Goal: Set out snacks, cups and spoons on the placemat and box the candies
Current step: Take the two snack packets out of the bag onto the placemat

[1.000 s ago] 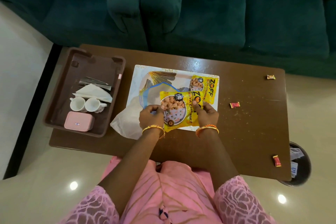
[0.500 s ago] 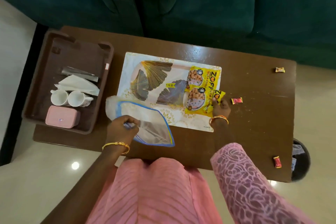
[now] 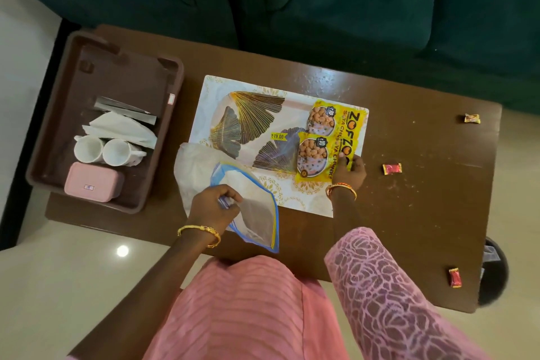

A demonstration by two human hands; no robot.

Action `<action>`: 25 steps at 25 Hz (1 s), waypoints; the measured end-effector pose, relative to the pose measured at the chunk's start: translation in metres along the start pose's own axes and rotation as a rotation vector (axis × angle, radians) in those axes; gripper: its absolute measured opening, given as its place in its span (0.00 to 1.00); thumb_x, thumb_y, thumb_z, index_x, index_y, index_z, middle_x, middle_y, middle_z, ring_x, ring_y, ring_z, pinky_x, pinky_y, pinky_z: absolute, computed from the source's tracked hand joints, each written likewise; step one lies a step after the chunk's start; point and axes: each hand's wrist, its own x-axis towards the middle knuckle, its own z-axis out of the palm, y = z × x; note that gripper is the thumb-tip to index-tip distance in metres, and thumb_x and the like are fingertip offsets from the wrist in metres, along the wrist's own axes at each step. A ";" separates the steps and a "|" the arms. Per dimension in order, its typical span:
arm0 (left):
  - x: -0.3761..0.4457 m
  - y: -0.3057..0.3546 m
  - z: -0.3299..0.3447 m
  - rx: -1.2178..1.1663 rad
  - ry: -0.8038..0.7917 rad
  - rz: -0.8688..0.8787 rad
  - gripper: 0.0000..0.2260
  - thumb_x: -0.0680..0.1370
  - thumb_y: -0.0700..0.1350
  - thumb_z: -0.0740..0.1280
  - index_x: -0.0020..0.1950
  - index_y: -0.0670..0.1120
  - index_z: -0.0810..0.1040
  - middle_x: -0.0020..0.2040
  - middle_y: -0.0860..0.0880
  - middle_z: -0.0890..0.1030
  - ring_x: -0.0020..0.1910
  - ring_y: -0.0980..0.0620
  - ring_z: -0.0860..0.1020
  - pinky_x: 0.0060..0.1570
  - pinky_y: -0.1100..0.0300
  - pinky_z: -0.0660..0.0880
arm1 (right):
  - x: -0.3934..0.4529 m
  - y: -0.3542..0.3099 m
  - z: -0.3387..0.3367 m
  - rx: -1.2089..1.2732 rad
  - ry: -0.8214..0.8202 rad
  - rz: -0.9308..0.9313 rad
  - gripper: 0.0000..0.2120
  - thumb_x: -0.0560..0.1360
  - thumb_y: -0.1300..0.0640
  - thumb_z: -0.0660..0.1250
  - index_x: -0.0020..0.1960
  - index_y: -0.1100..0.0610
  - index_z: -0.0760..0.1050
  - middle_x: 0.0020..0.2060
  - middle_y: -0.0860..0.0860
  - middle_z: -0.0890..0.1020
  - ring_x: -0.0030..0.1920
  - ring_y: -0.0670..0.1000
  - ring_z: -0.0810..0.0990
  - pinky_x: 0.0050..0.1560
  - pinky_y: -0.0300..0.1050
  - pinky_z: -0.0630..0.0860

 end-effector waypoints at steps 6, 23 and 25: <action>-0.001 -0.008 0.003 -0.006 -0.014 -0.005 0.07 0.68 0.33 0.70 0.38 0.45 0.79 0.38 0.51 0.80 0.36 0.62 0.75 0.34 0.80 0.68 | -0.008 -0.004 0.009 -0.044 0.075 -0.132 0.11 0.73 0.58 0.69 0.47 0.66 0.75 0.39 0.56 0.76 0.41 0.52 0.72 0.40 0.41 0.66; -0.019 -0.003 -0.060 -0.376 -0.047 0.045 0.23 0.67 0.56 0.74 0.59 0.63 0.73 0.49 0.48 0.78 0.29 0.56 0.79 0.30 0.64 0.76 | -0.197 -0.067 -0.055 -0.698 -0.721 -0.473 0.20 0.72 0.62 0.65 0.62 0.53 0.72 0.51 0.58 0.82 0.49 0.62 0.80 0.50 0.53 0.77; -0.025 -0.020 -0.093 -0.311 0.059 0.183 0.38 0.59 0.63 0.75 0.66 0.71 0.61 0.54 0.52 0.73 0.42 0.56 0.78 0.39 0.66 0.74 | -0.194 -0.095 -0.062 -0.612 -0.793 -0.441 0.13 0.71 0.66 0.64 0.53 0.56 0.78 0.44 0.61 0.84 0.41 0.59 0.81 0.47 0.55 0.79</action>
